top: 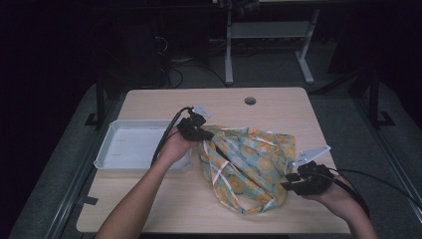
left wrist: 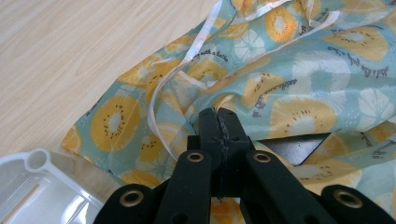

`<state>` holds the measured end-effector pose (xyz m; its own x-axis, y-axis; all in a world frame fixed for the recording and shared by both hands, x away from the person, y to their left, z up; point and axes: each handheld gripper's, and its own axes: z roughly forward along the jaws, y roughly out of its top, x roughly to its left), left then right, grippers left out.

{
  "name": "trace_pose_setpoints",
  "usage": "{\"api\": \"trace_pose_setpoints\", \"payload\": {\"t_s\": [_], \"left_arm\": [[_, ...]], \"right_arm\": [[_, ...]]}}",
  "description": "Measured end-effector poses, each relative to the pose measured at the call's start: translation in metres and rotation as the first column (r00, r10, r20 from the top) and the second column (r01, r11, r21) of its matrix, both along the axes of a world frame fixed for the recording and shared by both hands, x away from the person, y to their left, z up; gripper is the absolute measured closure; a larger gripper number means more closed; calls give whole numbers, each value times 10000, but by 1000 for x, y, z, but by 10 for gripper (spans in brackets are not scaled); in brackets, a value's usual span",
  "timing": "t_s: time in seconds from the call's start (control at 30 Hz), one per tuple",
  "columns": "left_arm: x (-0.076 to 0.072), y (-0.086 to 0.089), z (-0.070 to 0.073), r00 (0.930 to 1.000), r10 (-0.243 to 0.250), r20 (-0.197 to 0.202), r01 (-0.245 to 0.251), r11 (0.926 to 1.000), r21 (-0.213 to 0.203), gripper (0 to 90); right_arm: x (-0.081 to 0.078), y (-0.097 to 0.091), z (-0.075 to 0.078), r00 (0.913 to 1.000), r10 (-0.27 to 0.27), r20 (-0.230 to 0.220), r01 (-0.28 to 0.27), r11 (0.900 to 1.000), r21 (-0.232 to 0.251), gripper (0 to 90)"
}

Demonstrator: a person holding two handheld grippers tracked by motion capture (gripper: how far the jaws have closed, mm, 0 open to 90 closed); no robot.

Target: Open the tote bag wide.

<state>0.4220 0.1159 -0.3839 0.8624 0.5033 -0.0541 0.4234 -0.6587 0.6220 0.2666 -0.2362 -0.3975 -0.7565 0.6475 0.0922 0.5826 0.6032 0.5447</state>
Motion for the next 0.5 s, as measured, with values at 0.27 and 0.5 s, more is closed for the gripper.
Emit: {"api": "trace_pose_setpoints", "payload": {"t_s": [0.27, 0.5], "left_arm": [[-2, -1, 1, 10000, 21, -37, -21, 10000, -62, 900], [-1, -2, 0, 9999, 148, -34, -149, 9998, -120, 900]], "right_arm": [[9, -3, -16, 9915, -1133, -647, 1142, 9934, 99, 508], [12, 0, -26, 9941, -615, -896, 540, 9950, -836, 893]]}}
